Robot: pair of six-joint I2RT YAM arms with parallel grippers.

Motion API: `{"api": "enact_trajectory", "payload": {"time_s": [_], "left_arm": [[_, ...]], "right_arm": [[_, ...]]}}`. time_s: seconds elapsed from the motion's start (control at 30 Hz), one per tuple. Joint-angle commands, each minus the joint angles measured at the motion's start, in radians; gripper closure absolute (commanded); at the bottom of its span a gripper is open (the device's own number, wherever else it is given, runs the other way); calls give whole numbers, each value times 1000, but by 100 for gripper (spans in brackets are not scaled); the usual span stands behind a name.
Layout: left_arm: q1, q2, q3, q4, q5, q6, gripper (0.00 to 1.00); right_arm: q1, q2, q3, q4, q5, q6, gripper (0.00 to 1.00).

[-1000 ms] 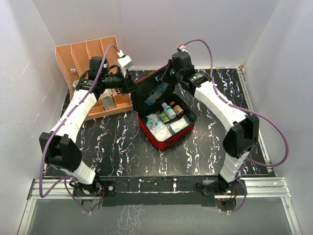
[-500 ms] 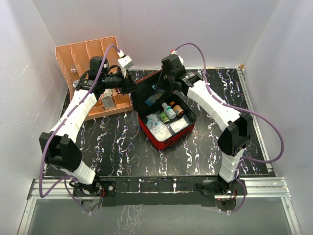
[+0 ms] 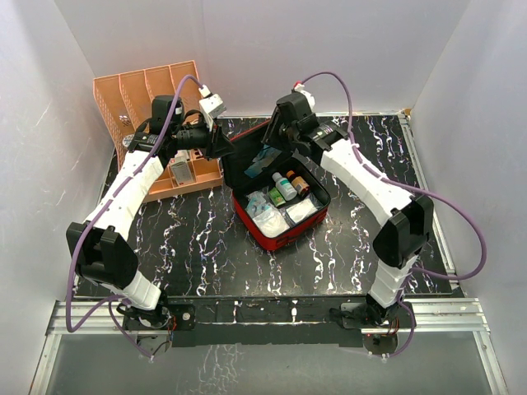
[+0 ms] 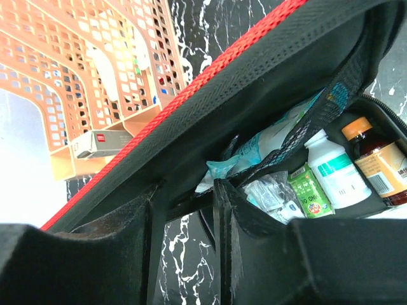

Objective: Organize the medicine kit
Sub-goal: Place the medical item at the medicine box.

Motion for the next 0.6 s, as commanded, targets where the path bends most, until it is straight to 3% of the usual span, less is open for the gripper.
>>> {"api": "enact_trajectory", "payload": {"time_s": [0.0, 0.13, 0.37, 0.57], "left_arm": [[-2, -17, -28, -104, 10, 6, 100], [-9, -17, -11, -171, 28, 67, 100], [-52, -36, 24, -297, 65, 190, 100], [-155, -58, 4, -329, 56, 190, 100]], "right_arm": [[3, -121, -32, 150, 32, -25, 67], [4, -201, -70, 197, 91, -33, 67], [2, -300, -11, 118, 309, -98, 66], [-6, -321, -42, 92, 328, -97, 65]]}}
